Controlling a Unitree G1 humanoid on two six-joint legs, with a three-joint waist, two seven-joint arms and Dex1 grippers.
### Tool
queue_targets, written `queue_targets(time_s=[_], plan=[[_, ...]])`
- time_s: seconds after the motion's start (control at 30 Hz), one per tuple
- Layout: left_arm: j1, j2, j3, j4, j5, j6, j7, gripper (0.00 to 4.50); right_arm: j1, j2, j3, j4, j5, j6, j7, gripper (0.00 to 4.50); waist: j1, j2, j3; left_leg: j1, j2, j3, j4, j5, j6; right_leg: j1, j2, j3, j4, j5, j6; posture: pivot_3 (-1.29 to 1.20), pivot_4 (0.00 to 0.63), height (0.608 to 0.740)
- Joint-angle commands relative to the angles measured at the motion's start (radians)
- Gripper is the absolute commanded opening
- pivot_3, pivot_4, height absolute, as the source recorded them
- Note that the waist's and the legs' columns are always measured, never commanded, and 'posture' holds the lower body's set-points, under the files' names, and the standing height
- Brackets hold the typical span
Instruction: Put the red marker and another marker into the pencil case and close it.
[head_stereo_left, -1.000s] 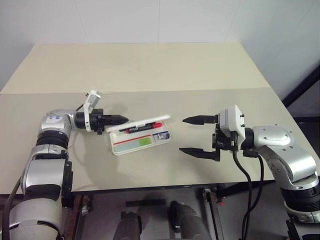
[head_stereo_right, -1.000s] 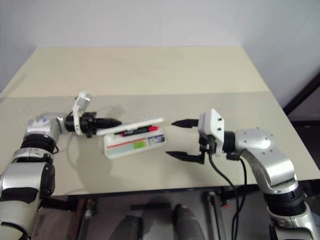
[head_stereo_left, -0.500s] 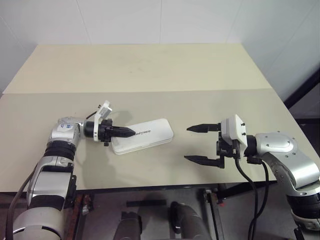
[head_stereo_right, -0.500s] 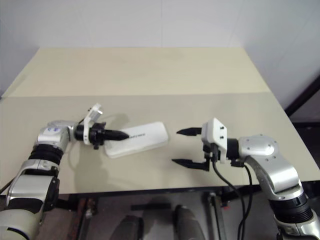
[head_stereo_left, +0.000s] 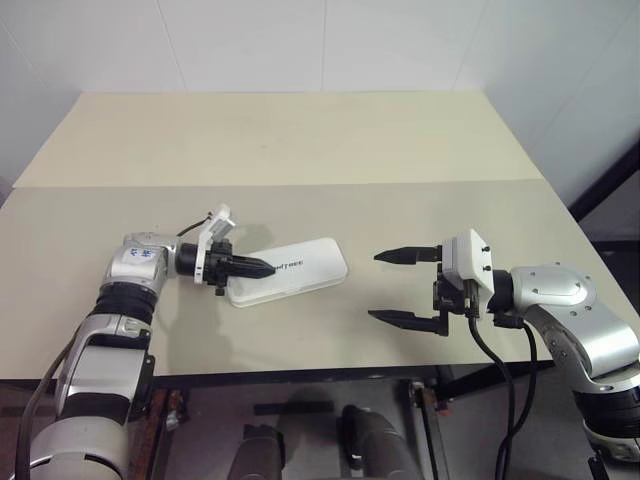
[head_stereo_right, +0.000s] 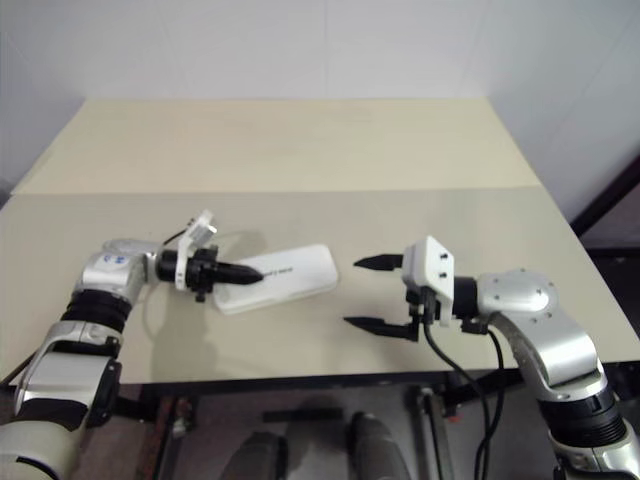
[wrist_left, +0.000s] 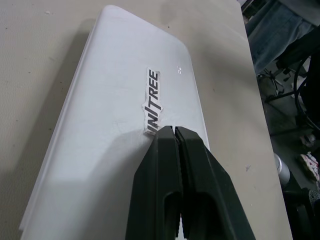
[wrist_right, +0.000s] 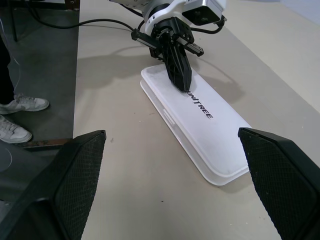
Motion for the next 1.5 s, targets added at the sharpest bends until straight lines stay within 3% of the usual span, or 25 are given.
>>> queue_targets(time_s=[0.03,0.27,0.43,0.6,0.77,0.93,1.07,1.17,1.23,1.5], plan=[[0.036,-0.028,-0.077,0.033,0.066,0.013,0.023,0.07,0.002,-0.003,-0.016,-0.037,0.001,-0.026,-0.006,4.50,0.000,0.000,0.000,0.004,0.000,0.000,-0.001,0.000,0.000,0.004,0.000,0.000,-0.002,-0.002,-0.002,0.00,0.150,0.740],[0.015,-0.050,0.013,-0.055,-0.007,0.031,0.074,0.07,-0.012,-0.001,-0.006,-0.021,-0.011,-0.039,-0.005,4.50,0.010,0.000,0.000,0.009,-0.002,0.000,-0.001,-0.001,0.000,0.010,-0.003,0.001,-0.003,-0.008,-0.005,0.00,0.150,0.740],[0.106,-0.041,0.098,-0.266,-0.070,0.007,0.141,0.07,-0.024,0.005,0.000,-0.003,-0.021,-0.043,-0.006,4.50,0.018,0.000,0.000,0.008,-0.002,0.000,-0.002,-0.001,0.000,0.009,-0.002,0.001,-0.002,-0.007,-0.003,0.00,0.150,0.740],[0.204,-0.061,0.208,-0.450,-0.149,-0.046,0.246,0.07,-0.042,0.008,0.003,0.024,-0.033,-0.044,-0.004,4.50,0.018,0.000,0.000,0.006,0.000,0.000,-0.003,-0.002,0.000,0.005,-0.001,0.000,-0.001,-0.002,0.007,0.00,0.150,0.740],[0.314,-0.095,0.324,-0.648,-0.253,-0.095,0.333,1.69,-0.072,0.012,0.004,0.083,-0.049,-0.053,-0.006,4.50,0.015,0.000,0.000,0.006,0.001,0.000,-0.003,-0.003,0.001,0.005,-0.001,0.000,-0.001,-0.002,0.007,0.00,0.150,0.740],[0.465,-0.072,0.373,-0.819,-0.373,-0.176,0.235,3.27,-0.090,0.004,0.004,0.160,-0.059,-0.079,0.028,4.50,0.010,0.000,0.001,0.006,0.001,0.001,-0.004,-0.006,0.002,0.005,-0.001,0.000,-0.002,-0.002,0.007,0.00,0.150,0.740],[0.589,0.004,0.438,-0.893,-0.496,-0.164,0.105,4.48,-0.109,-0.007,-0.001,0.242,-0.076,-0.109,0.064,4.50,0.000,0.000,0.001,0.006,0.001,0.001,-0.004,-0.007,0.003,0.005,-0.001,0.000,-0.003,-0.004,0.005,0.00,0.150,0.740],[0.632,0.065,0.469,-0.883,-0.521,-0.169,0.065,4.48,-0.130,-0.015,-0.006,0.307,-0.091,-0.140,0.092,4.50,-0.004,0.000,0.001,0.006,0.002,0.002,-0.004,-0.008,0.004,0.005,-0.001,-0.001,-0.003,-0.006,0.001,0.00,0.150,0.740],[0.647,0.114,0.501,-0.858,-0.529,-0.166,0.046,4.48,-0.147,-0.026,-0.007,0.360,-0.111,-0.173,0.115,4.50,-0.004,0.000,0.001,0.007,0.002,0.002,-0.004,-0.008,0.004,0.005,-0.001,-0.001,-0.004,-0.013,-0.009,0.00,0.150,0.740],[0.749,0.296,0.596,-0.759,-0.478,-0.224,-0.035,4.48,-0.195,-0.052,-0.021,0.497,-0.165,-0.268,0.153,4.50,-0.011,0.001,0.002,0.008,0.003,0.006,-0.004,-0.009,0.006,0.004,-0.001,0.000,-0.003,-0.015,-0.010,0.00,0.150,0.740]])
